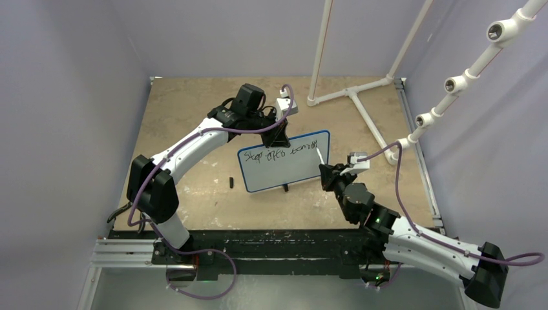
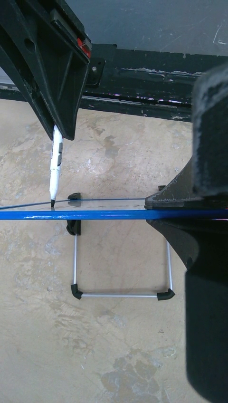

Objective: Write a sentence on the whiteboard

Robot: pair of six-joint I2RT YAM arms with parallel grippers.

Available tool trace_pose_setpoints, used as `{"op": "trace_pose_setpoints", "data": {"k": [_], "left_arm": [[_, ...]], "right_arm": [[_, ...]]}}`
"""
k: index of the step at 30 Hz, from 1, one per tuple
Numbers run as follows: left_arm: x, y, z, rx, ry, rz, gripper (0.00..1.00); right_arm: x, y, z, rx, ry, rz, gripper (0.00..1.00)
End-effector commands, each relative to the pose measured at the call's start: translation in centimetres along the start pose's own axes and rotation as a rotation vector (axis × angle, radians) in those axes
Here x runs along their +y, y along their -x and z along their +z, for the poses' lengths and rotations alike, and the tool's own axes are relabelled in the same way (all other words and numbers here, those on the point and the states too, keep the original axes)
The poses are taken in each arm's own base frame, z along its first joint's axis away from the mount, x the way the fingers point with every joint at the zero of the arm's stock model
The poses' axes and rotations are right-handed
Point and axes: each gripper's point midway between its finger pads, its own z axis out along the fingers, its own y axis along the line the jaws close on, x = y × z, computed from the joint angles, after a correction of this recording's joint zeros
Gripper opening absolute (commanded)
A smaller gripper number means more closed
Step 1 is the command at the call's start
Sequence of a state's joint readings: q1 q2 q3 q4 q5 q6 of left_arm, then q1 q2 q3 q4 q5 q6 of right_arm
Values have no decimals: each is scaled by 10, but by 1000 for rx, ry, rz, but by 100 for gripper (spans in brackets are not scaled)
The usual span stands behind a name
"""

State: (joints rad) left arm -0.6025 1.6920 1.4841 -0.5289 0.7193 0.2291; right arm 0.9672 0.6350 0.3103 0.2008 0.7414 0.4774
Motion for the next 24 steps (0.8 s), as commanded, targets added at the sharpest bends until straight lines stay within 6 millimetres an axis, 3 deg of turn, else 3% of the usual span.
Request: {"op": "trace_pose_setpoints", "data": {"k": [1,13,24], "left_arm": [[-14,-17,-1,49,-47,-18,0],[-14,-16,-1,48,-46,-17,0],[-15,-16,-1,46,-47,-16,0]], "right_arm": [[0,6,0,-13,-8,25,0],[5,33,3,-113,-5,13,0],[0,31,6,-110,-44,0,0]]}}
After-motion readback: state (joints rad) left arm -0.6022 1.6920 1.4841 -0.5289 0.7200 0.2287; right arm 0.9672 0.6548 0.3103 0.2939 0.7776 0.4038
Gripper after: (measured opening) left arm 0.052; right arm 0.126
